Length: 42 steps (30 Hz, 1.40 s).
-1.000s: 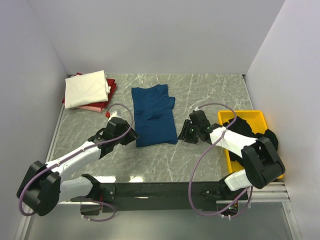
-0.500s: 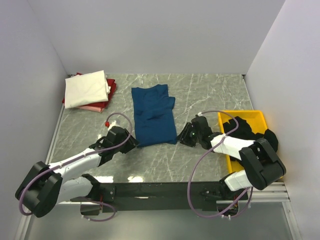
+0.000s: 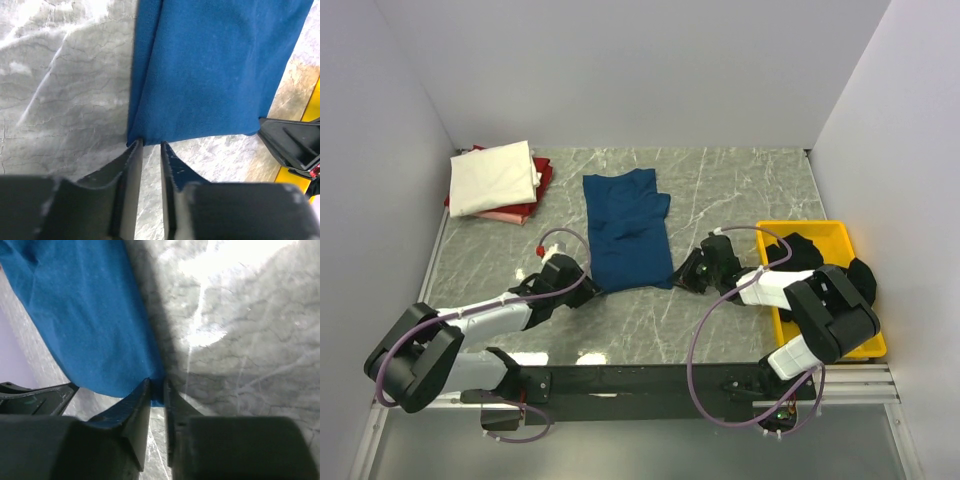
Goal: Fold and stack the t-shirts
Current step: Fold the tshirt
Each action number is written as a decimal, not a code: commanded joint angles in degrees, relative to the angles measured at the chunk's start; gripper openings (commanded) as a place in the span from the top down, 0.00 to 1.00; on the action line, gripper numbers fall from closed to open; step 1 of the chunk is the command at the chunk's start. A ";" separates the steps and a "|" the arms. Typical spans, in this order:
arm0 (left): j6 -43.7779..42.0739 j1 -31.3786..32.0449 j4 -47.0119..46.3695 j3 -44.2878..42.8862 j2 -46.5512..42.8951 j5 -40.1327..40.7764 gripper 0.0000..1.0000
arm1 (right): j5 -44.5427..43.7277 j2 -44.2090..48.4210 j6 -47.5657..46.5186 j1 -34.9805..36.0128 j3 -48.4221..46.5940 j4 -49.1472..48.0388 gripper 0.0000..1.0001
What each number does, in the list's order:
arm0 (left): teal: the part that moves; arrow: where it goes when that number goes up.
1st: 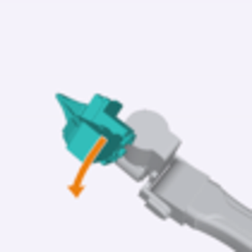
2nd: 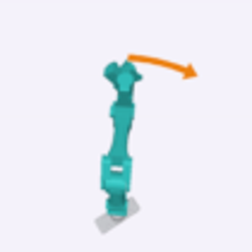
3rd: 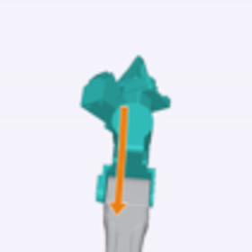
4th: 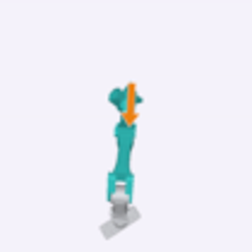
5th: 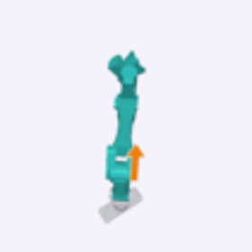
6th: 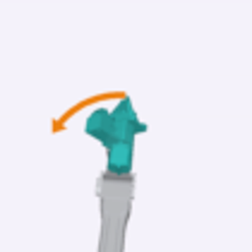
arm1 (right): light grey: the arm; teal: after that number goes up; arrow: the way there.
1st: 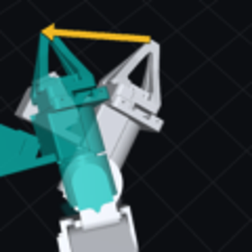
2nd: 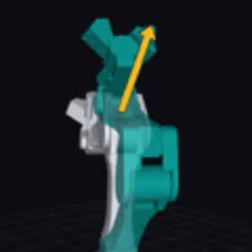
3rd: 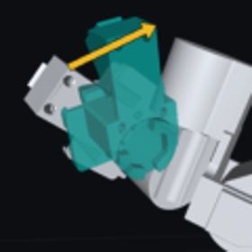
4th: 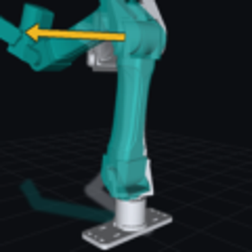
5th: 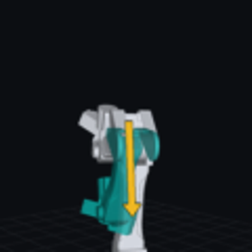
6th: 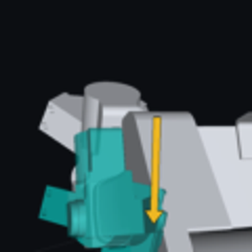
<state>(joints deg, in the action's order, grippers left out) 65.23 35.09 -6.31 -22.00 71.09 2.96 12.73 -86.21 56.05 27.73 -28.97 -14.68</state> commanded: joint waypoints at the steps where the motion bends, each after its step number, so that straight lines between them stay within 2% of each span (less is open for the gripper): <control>1: 0.07 0.33 -2.57 -0.32 0.19 1.17 0.75 | 0.36 0.69 0.73 -0.13 0.50 -1.85 0.80; 3: -0.45 0.33 -0.91 -1.11 0.10 1.69 0.79 | 0.28 1.40 -0.50 -0.13 -0.73 -0.19 0.86; 5: -1.60 0.33 1.28 -2.78 -0.16 3.01 0.89 | -1.12 2.80 -2.95 -0.13 -1.87 3.59 0.92; 6: -2.03 0.33 3.47 -3.48 -0.86 3.36 0.97 | -1.91 3.42 -3.92 -0.21 -2.49 5.34 0.94; 7: -2.65 0.33 4.71 -4.27 -1.39 3.71 0.99 | -2.53 4.73 -4.89 -0.22 -3.71 8.67 0.95; 15: -5.90 0.33 16.40 -8.14 -9.90 6.53 0.99 | -8.69 10.44 -16.05 0.22 -9.87 25.03 0.97; 20: -5.29 0.33 16.69 -6.57 -12.90 3.99 0.99 | -10.71 11.51 -17.30 2.07 -8.83 26.55 0.96; 22: -4.07 0.59 14.40 -3.51 -13.87 2.24 0.86 | -9.92 10.98 -16.85 2.16 -7.24 24.97 0.95; 23: -3.71 0.77 11.43 -2.36 -14.13 1.70 0.72 | -9.57 10.63 -16.59 2.16 -6.80 24.35 0.95; 26: -2.57 1.91 6.94 0.55 -13.26 -0.59 0.56 | -9.65 9.49 -16.06 2.16 -5.92 23.29 0.94; 29: -1.86 3.93 4.29 0.82 -10.02 -0.24 0.47 | -10.01 9.31 -15.71 2.07 -6.10 22.94 0.93; 35: -0.02 7.00 -2.83 -0.06 0.08 0.20 0.40 | -10.10 9.22 -14.57 2.07 -5.31 21.80 0.92; 39: 1.30 8.06 -3.97 -0.85 4.05 3.10 0.42 | -9.92 9.05 -14.39 2.07 -4.96 21.27 0.92; 42: 1.74 8.41 -5.99 -1.38 6.51 3.81 0.48 | -9.74 8.96 -14.13 2.07 -4.87 21.01 0.92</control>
<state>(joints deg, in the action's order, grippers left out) 66.19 42.92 -11.42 -22.65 75.11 4.64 3.88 -76.93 41.50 29.50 -34.28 7.73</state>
